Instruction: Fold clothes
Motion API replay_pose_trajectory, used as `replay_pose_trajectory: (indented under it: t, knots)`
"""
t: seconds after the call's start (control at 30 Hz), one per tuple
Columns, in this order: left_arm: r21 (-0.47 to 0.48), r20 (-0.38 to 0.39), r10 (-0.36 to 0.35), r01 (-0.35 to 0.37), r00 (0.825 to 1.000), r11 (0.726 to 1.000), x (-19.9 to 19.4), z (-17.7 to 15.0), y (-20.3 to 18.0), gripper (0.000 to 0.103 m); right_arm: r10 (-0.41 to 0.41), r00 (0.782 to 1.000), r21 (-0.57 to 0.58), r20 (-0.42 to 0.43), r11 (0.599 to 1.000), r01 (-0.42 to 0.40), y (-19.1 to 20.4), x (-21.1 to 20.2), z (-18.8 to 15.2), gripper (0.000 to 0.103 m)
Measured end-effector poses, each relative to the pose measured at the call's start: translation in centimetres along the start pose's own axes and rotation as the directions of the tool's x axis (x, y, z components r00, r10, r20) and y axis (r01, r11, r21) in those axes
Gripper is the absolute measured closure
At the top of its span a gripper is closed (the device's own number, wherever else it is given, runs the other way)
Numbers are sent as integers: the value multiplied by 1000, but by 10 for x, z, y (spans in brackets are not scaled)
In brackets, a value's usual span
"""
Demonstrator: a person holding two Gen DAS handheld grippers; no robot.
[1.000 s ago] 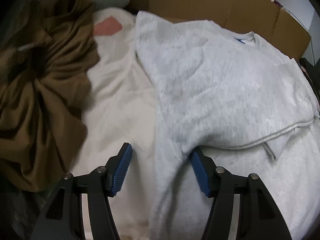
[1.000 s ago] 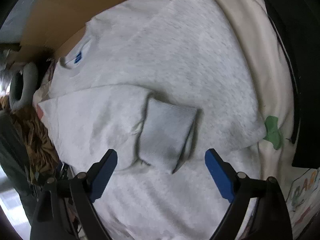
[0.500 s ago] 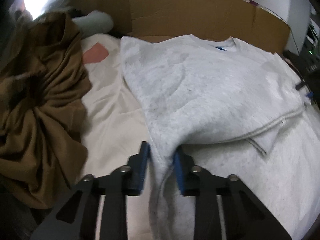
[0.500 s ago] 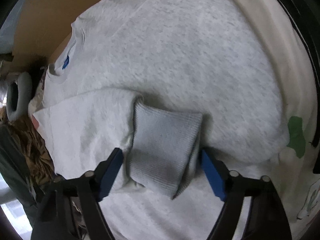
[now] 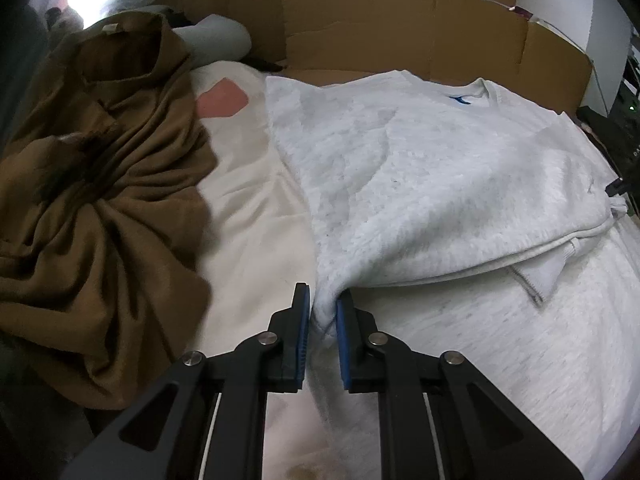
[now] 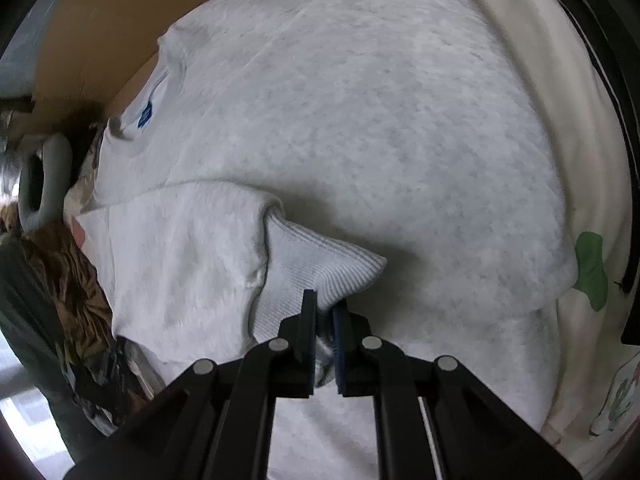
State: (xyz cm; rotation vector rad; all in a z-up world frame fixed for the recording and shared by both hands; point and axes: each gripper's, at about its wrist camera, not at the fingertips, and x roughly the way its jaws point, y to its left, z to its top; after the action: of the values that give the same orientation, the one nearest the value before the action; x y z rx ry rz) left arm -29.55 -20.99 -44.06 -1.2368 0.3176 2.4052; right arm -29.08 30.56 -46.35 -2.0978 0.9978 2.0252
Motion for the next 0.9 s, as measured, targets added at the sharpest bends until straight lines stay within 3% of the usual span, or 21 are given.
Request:
replay_pose_trajectory:
  t: [0.1,0.27,0.53,0.73,0.9]
  knots:
    - [-49,-15,-26,25,1000,998,0,-2,8,90,-22,999,-24,-24,999,21,6,2,-6,97]
    - [-8,-23,-21,21,999,1000,-5,-2,1,90,-61,998,-56,-25,997,60,13,0,-11,98]
    - [-20,9,-27,27,1000,999,-20,2,2,91,-71,997,-62,-20,996,69,16,-26,-24,98]
    - [-69,19,-33,34,999,997,-27,-1,10,91,-72,997,-54,-11,996,71,16,-41,-27,98]
    - [-142,-21,2,-5,1000,990,-21,-10,30,91,-113,993,-91,10,989,114,21,-39,-24,98]
